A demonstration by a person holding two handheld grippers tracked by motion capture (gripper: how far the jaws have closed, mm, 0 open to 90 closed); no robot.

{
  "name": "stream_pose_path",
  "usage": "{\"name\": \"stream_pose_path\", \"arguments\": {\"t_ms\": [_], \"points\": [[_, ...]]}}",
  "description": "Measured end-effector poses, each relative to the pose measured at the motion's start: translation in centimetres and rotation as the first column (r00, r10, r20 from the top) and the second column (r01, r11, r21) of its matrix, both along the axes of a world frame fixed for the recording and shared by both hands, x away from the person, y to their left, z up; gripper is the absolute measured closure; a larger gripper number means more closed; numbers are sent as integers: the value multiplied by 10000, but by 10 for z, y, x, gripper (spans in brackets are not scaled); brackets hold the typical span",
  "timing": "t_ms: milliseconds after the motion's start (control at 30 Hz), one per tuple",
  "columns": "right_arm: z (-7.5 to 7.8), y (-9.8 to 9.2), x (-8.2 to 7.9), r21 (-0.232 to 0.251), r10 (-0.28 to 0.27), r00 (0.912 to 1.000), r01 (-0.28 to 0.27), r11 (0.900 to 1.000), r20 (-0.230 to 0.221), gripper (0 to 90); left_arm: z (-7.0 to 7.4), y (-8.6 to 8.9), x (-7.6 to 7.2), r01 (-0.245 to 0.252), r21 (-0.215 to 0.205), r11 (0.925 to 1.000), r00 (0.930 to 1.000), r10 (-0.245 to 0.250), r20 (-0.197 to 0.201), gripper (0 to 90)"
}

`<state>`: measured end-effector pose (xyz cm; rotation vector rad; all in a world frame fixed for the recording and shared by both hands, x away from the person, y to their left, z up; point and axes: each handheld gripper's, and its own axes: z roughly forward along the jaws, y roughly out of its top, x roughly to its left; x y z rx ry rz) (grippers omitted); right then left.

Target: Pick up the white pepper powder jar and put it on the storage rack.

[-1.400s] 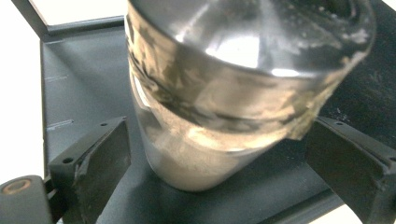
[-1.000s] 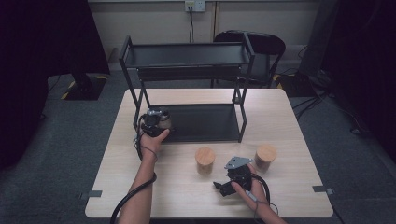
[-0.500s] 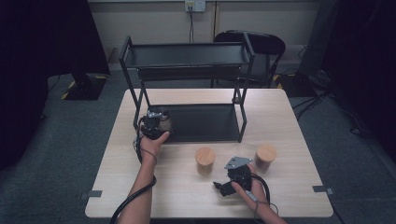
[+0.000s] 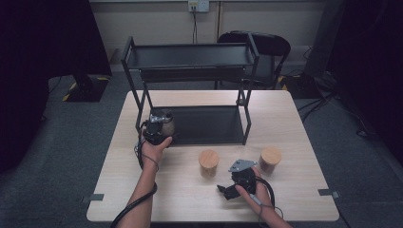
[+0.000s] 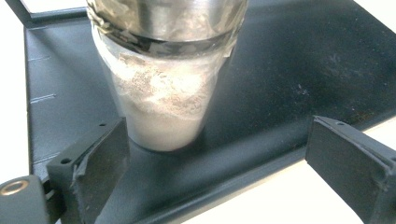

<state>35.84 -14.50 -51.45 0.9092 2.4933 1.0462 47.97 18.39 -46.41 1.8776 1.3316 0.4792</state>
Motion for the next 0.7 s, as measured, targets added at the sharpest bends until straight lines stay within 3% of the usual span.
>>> {"name": "stream_pose_path", "arguments": {"t_ms": [700], "points": [[0, 0, 0, 0, -1, 10000, 1, 10000, 1, 0, -2, 3, -18, 594, -331, 9977, 9982, -594, 24, 59]]}}
